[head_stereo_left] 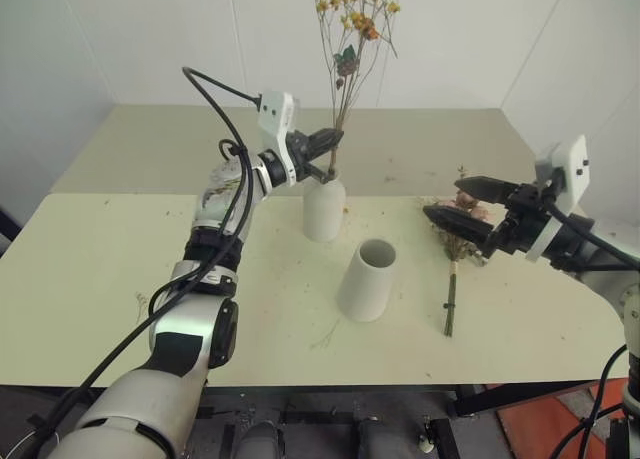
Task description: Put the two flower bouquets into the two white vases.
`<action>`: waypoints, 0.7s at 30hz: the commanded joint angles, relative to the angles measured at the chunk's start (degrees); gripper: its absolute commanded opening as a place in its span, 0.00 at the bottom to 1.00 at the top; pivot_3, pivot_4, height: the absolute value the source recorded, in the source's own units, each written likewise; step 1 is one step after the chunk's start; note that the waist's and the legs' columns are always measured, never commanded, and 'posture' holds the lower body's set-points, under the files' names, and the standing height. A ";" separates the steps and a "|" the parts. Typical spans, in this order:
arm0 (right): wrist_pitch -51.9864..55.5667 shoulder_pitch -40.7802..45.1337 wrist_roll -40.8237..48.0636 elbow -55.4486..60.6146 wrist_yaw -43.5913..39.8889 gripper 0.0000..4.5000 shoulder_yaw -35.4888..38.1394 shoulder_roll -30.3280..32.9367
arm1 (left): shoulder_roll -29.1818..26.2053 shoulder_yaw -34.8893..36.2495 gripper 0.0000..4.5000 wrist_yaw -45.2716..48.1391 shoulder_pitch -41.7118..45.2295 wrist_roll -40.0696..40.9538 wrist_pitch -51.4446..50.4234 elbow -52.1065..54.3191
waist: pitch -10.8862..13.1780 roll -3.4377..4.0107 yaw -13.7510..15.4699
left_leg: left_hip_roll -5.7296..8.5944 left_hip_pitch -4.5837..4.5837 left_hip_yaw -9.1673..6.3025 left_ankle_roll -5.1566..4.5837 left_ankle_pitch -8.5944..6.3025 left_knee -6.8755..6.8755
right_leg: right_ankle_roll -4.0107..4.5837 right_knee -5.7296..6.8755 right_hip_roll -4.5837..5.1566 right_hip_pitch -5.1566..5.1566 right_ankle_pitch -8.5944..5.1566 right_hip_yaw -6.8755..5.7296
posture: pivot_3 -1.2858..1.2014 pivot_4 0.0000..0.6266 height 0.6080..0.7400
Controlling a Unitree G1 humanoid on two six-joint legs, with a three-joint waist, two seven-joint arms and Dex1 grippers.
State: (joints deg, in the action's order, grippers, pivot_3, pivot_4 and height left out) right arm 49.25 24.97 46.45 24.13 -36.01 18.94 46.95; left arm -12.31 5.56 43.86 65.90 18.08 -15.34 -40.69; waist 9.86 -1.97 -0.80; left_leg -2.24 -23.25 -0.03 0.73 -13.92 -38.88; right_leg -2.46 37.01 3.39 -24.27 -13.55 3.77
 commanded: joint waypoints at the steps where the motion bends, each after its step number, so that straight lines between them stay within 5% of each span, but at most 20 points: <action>1: -0.88 -0.02 1.03 1.52 0.25 1.00 2.29 0.37 | -0.77 0.24 0.00 -0.21 -1.21 0.34 -0.81 4.31 | 0.00 0.00 -0.03 | 0.00 0.01 0.00 0.00 0.00 0.00 | 0.00 0.00 0.00 0.00 0.00 0.00 | 0.52 0.24 1.00; 17: -1.38 -1.47 0.73 2.37 0.39 1.00 3.13 0.49 | -0.68 -1.04 0.00 -1.07 -3.10 -0.60 -1.91 5.63 | 0.00 0.00 0.00 | 0.00 0.01 0.00 0.00 0.00 0.00 | 0.00 0.00 0.00 0.01 0.00 0.00 | 0.52 0.24 1.00; 21: -1.64 -1.35 0.36 2.23 0.56 1.00 2.88 0.34 | -0.86 -0.31 0.28 -3.29 -3.62 -0.70 -1.19 6.54 | 0.00 0.00 0.01 | 0.00 0.01 0.00 0.00 0.00 0.00 | 0.00 0.00 0.00 0.01 0.00 0.00 | 0.52 0.24 1.00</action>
State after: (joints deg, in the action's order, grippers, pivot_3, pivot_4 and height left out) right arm 49.14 23.19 46.39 24.77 -35.94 19.68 46.89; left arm -12.86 4.63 41.49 62.20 17.59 -17.48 -36.61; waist 9.86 -1.97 -0.79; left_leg -2.24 -23.25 -0.03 0.72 -13.92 -38.88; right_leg -2.46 37.00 3.39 -24.26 -13.55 3.78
